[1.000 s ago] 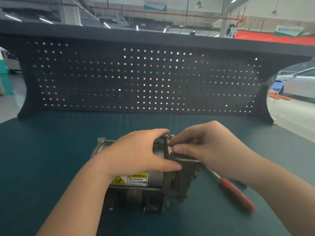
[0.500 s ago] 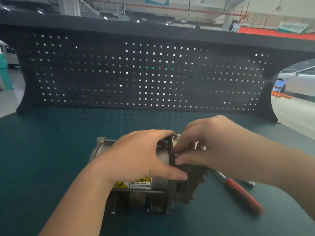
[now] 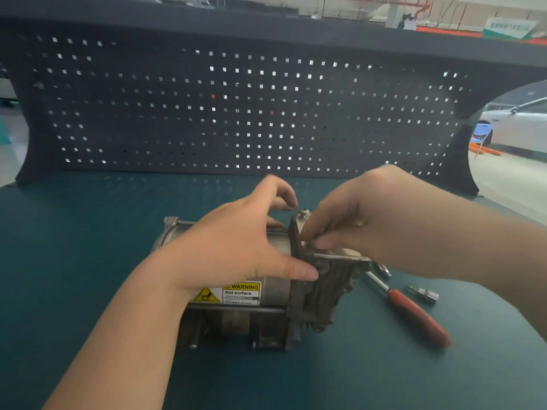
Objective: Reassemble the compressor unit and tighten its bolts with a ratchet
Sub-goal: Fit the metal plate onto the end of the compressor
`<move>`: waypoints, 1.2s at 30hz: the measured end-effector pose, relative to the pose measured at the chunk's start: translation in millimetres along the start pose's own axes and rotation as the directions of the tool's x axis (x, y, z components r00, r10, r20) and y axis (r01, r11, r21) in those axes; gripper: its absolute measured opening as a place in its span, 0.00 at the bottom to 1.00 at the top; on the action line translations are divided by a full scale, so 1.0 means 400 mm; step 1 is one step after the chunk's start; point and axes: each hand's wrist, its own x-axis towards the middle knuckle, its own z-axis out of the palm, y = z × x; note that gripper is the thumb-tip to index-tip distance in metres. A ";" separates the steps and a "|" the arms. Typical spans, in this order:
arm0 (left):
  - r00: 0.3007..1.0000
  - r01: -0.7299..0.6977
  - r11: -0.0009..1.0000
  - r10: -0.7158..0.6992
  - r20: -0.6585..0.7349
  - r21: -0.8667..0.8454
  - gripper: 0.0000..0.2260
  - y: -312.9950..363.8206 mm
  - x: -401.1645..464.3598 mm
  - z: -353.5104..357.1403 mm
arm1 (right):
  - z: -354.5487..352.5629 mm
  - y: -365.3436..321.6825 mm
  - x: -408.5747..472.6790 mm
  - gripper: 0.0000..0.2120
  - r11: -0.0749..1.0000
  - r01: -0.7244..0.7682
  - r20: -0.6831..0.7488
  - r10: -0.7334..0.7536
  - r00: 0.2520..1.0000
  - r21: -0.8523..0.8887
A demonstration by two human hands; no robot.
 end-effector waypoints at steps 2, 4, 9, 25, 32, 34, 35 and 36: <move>1.000 -0.020 0.999 0.020 0.002 -0.031 0.30 0.001 -0.001 -0.002 | -0.002 0.002 0.003 0.07 1.000 0.001 0.010 -0.001 1.000 -0.015; 0.999 -0.046 0.998 0.046 0.019 -0.035 0.28 0.002 0.000 -0.004 | -0.002 -0.001 0.005 0.04 0.999 0.013 0.006 -0.013 1.000 -0.046; 0.995 -0.097 0.990 0.099 0.012 -0.106 0.19 0.001 0.004 -0.003 | 0.003 -0.005 0.004 0.07 0.995 0.046 0.010 -0.045 0.999 -0.087; 0.996 -0.086 0.986 0.089 0.012 -0.143 0.19 0.003 0.006 -0.005 | -0.007 -0.013 0.006 0.16 0.973 0.059 0.087 -0.040 0.995 -0.225; 0.996 -0.085 0.983 0.088 0.014 -0.160 0.21 0.004 0.007 -0.004 | 0.018 0.002 0.003 0.12 0.813 0.199 0.052 -0.204 0.978 -0.548; 0.995 -0.099 0.982 0.103 0.018 -0.162 0.20 0.004 0.006 -0.004 | 0.022 0.011 -0.002 0.15 0.759 0.229 0.051 -0.250 0.967 -0.610; 0.993 -0.108 0.981 0.113 0.022 -0.163 0.19 0.004 0.004 -0.004 | 0.023 0.017 -0.001 0.17 0.740 0.229 0.061 -0.247 0.967 -0.633; 0.993 -0.113 0.980 0.118 0.025 -0.166 0.19 0.005 0.003 -0.005 | 0.024 0.019 0.003 0.20 0.736 0.223 0.082 -0.223 0.971 -0.640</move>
